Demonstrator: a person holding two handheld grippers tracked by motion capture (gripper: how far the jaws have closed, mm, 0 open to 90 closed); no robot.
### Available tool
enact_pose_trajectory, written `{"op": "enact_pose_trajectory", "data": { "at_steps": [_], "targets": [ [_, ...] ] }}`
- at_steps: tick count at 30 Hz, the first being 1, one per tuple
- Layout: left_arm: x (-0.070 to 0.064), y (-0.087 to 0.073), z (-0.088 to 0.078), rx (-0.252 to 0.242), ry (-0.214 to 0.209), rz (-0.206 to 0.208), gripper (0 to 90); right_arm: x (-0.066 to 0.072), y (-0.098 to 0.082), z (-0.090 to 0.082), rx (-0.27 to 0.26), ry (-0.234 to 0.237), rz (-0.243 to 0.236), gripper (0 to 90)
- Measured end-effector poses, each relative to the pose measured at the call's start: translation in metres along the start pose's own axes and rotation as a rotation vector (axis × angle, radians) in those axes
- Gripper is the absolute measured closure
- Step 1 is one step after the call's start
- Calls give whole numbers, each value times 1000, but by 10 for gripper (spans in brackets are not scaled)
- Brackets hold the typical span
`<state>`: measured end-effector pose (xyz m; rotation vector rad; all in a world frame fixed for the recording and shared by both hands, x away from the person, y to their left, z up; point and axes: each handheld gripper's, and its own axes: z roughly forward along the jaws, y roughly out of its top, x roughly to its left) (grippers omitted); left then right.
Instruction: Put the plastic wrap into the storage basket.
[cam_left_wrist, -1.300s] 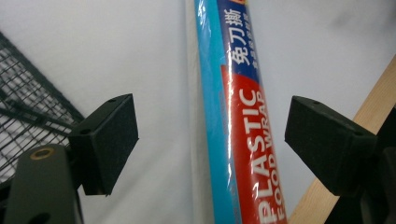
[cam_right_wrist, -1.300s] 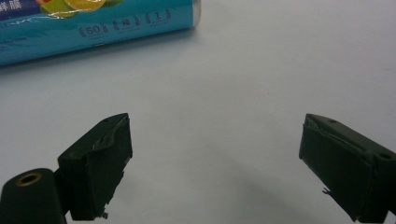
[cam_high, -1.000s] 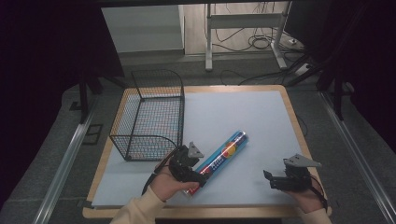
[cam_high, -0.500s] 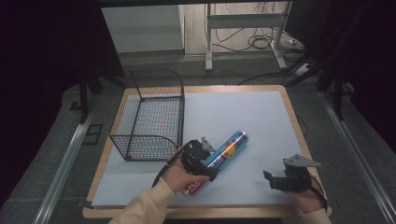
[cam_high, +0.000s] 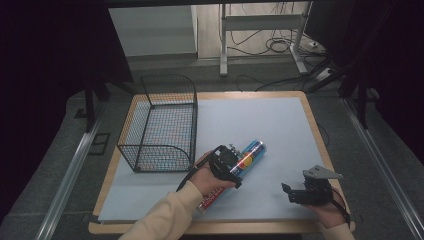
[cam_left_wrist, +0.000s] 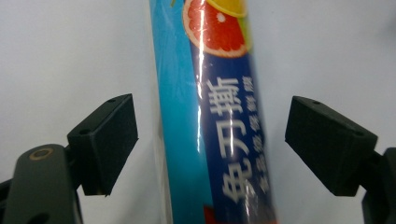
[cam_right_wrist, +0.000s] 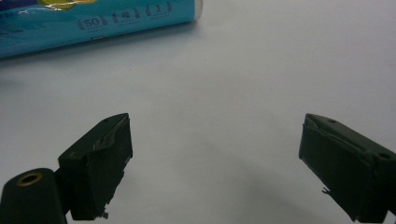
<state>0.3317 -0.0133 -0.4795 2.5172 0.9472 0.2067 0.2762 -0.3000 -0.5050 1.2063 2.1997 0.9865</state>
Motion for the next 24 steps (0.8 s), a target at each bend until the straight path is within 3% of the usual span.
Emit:
{"op": "enact_pose_trajectory", "data": {
  "at_steps": [9, 15, 24],
  "targets": [
    [-1, 12, 18, 73, 7, -6, 185, 0, 0, 0, -2, -2, -4, 96],
    [0, 11, 26, 98, 19, -14, 270, -1, 0, -1, -4, -3, -3, 97],
    [6, 11, 25, 104, -23, -52, 309, -1, 0, -1, -5, -1, -5, 101]
  ]
}}
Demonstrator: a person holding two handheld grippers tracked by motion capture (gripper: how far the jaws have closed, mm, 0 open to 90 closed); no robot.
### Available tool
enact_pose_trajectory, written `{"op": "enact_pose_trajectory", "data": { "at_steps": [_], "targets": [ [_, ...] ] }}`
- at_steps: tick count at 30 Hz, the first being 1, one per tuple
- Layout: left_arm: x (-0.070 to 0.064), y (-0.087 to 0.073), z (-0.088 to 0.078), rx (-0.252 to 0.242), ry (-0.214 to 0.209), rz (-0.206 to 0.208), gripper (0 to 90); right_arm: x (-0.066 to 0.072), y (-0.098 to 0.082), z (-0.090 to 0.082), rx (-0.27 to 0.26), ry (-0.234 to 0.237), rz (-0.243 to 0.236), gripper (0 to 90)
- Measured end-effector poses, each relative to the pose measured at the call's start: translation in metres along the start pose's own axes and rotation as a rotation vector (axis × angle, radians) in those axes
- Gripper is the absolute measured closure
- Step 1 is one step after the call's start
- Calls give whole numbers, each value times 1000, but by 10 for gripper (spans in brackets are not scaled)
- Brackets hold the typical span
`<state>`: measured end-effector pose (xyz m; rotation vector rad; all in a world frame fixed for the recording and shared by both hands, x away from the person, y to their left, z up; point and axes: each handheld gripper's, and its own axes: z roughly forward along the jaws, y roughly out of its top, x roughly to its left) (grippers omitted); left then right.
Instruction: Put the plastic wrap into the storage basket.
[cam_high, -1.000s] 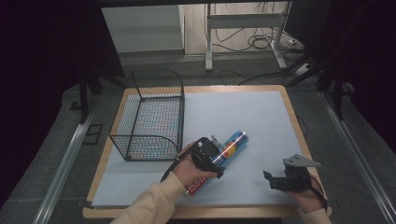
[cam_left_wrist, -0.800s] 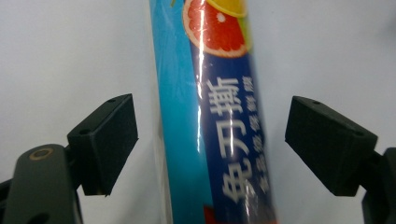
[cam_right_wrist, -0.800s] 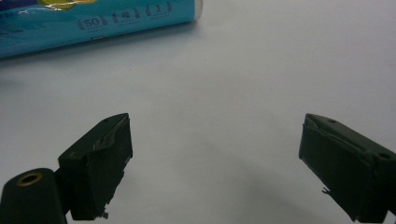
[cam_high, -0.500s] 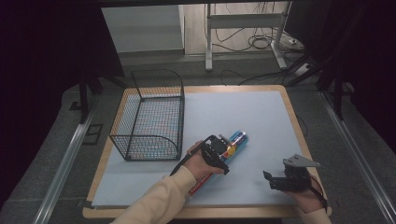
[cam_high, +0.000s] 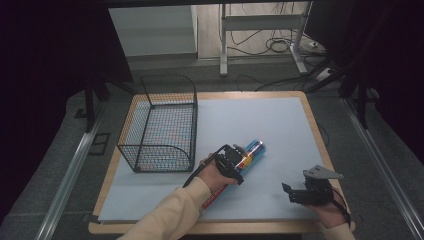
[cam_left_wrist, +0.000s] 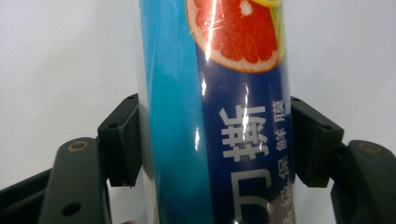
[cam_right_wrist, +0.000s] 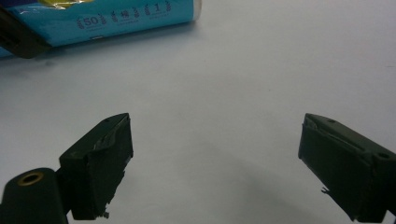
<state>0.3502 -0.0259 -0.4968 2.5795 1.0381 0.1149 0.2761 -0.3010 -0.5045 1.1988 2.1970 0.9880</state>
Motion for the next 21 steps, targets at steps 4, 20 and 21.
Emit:
{"op": "enact_pose_trajectory", "data": {
  "at_steps": [4, 20, 21],
  "targets": [
    [4, 0, -1, -8, -34, -23, 313, 0, 0, -1, -5, 1, 1, 105],
    [10, 1, -16, -28, -77, -20, 317, -1, 1, -2, -8, -3, 4, 111],
    [10, 2, -18, -39, -74, -22, 317, -1, 1, -2, -9, -4, 4, 111]
  ]
}}
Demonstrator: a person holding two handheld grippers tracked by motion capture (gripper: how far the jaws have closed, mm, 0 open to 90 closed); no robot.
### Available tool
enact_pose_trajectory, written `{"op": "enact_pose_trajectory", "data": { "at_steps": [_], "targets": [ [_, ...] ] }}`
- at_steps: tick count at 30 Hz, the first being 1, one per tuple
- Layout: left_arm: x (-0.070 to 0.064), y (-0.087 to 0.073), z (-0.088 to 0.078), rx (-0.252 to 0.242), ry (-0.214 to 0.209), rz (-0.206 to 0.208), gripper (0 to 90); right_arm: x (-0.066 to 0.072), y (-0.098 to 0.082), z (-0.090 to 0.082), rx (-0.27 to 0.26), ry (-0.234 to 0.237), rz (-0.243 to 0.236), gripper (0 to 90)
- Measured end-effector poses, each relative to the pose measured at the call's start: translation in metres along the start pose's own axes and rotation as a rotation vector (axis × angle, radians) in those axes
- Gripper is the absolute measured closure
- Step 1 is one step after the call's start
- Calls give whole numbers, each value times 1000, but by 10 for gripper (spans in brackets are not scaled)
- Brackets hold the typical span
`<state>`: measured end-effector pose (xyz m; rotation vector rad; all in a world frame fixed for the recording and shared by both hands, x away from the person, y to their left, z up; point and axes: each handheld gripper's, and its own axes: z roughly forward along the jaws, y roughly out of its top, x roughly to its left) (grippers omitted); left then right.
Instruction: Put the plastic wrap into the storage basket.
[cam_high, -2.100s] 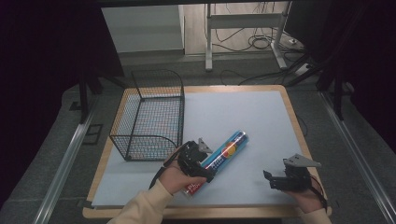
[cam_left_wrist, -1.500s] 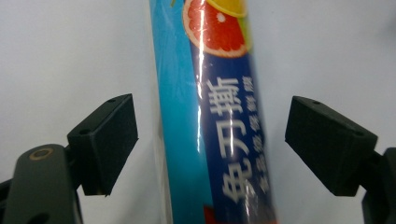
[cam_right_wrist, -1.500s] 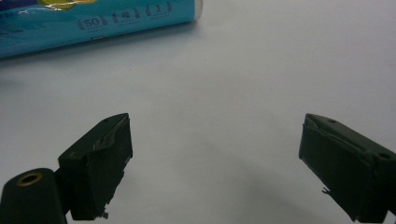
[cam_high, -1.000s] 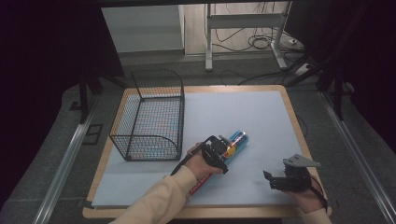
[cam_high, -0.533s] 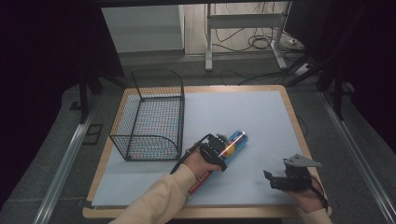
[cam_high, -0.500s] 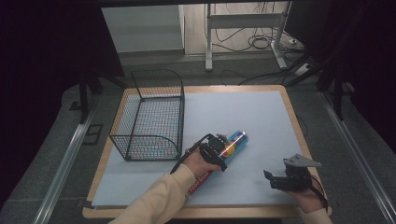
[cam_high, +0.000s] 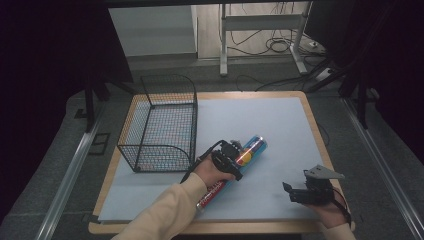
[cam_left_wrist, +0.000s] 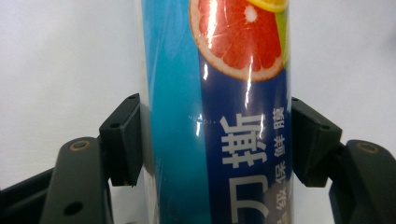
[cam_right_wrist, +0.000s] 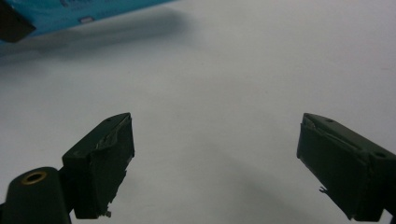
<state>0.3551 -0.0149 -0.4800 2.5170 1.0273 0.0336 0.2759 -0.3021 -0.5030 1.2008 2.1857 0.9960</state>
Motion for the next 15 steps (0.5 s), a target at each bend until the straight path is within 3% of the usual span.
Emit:
{"op": "enact_pose_trajectory", "data": {
  "at_steps": [15],
  "targets": [
    [3, 16, -32, -26, 5, 34, 318, 0, 0, 0, -2, 2, 3, 111]
  ]
}}
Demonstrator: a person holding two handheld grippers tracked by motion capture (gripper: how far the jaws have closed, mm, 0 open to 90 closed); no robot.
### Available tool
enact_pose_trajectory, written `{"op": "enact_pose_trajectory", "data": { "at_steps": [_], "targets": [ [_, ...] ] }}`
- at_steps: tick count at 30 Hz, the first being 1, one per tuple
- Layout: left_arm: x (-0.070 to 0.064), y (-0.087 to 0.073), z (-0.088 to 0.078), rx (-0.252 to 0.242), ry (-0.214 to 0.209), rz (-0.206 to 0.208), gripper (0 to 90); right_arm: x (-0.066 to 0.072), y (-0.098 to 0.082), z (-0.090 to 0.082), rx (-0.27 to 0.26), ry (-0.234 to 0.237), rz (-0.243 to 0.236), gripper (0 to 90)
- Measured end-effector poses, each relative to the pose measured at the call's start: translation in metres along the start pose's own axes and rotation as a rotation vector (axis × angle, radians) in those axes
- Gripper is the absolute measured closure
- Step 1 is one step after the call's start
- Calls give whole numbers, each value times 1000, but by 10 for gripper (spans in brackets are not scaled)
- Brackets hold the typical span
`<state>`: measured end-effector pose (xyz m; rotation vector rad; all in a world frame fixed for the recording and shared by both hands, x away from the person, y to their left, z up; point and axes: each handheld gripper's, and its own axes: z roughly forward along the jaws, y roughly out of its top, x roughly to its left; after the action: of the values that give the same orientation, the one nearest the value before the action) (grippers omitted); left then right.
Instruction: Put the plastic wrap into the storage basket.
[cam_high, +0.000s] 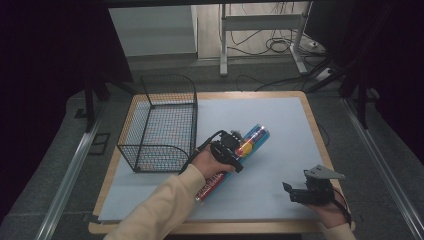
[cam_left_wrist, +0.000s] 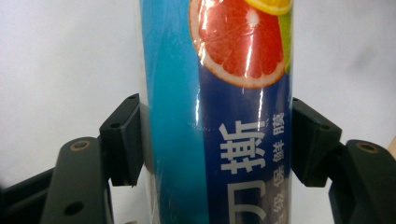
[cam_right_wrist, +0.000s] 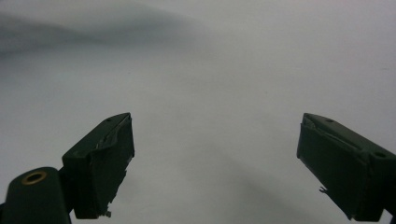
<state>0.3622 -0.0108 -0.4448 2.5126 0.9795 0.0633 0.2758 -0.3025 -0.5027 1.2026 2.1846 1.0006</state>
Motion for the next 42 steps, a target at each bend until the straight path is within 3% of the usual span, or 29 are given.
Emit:
{"op": "enact_pose_trajectory", "data": {
  "at_steps": [14, 42],
  "targets": [
    [-1, 13, -17, -22, -5, 9, 318, 0, 0, 1, -1, 5, 2, 111],
    [12, 46, -41, -51, -7, -2, 319, 0, 1, 1, -4, 7, -1, 111]
  ]
}}
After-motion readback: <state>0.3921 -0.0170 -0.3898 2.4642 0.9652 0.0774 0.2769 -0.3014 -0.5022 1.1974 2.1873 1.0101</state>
